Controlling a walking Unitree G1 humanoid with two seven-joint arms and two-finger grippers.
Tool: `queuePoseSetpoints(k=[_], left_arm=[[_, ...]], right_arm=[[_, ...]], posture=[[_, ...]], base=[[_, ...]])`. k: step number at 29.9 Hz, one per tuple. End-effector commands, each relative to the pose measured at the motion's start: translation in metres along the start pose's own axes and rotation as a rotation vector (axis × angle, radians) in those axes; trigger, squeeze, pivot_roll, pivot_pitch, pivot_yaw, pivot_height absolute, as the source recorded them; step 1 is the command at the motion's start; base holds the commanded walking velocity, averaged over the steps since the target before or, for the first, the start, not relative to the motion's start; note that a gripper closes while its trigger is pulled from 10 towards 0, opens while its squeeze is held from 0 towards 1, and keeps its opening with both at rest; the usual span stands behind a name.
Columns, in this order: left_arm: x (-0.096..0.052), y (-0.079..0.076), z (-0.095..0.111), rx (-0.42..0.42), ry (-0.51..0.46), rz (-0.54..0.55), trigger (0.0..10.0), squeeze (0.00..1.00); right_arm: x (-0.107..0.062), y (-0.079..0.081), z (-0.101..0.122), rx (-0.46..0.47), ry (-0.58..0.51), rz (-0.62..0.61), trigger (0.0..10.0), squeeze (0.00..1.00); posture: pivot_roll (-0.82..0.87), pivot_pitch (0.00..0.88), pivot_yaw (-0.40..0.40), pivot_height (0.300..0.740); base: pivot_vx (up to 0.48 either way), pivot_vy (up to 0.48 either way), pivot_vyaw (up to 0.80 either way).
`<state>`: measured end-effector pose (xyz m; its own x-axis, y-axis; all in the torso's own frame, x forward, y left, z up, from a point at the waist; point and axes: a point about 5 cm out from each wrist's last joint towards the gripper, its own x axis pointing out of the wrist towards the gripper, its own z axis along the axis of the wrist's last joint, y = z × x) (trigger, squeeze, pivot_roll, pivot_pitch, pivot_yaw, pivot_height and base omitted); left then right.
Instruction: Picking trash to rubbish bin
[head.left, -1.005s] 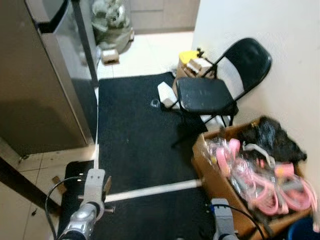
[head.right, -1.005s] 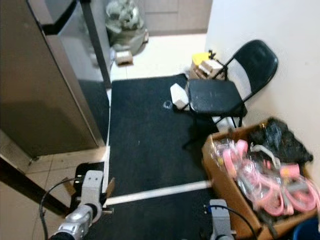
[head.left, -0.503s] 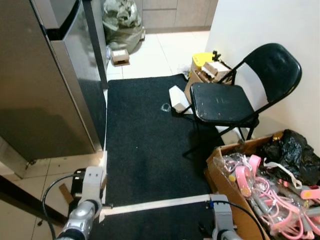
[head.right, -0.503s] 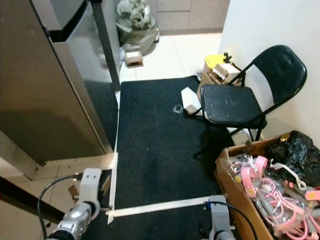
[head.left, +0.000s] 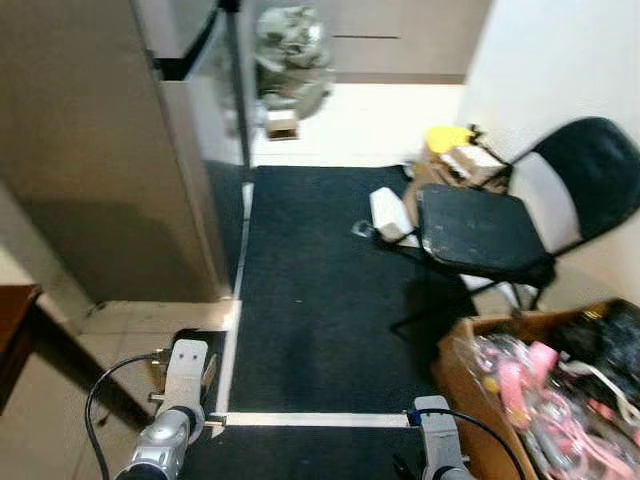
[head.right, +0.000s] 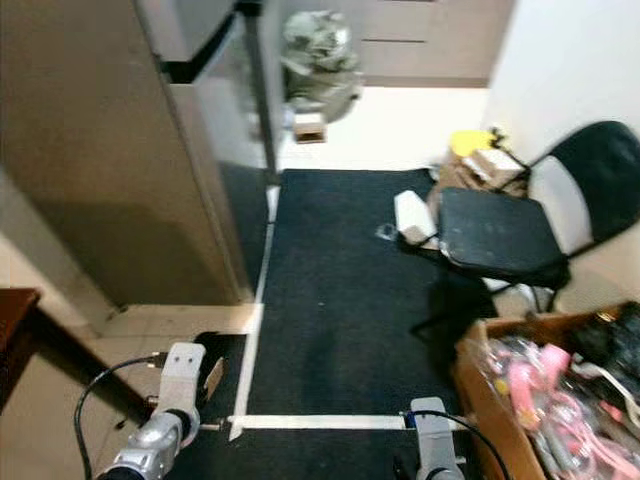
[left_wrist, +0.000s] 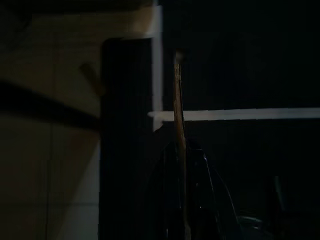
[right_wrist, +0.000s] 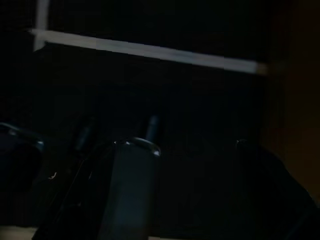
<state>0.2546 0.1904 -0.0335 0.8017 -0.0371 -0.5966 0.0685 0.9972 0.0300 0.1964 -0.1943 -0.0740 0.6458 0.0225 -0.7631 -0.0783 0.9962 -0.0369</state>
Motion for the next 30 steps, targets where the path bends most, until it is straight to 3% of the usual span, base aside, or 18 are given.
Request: queuePoseSetpoints(k=[1, 30], left_arm=[[-0.002, -0.0016, -0.0087, -0.002, 0.029, -0.002, 10.0, 0.0], [-0.003, -0.0008, -0.0144, 0.021, 0.071, -0.001, 10.0, 0.0]], right_arm=[[-0.0012, 0.0014, -0.0067, -0.003, 0.024, 0.007, 10.0, 0.0], [-0.0026, 0.0034, -0.015, -0.006, 0.061, 0.024, 10.0, 0.0]], posture=[[0.09, 0.114, -0.009, 0.74], [0.09, 0.114, -0.007, 0.74]], base=[[0.0, 0.0, 0.8], [0.0, 0.0, 0.8]])
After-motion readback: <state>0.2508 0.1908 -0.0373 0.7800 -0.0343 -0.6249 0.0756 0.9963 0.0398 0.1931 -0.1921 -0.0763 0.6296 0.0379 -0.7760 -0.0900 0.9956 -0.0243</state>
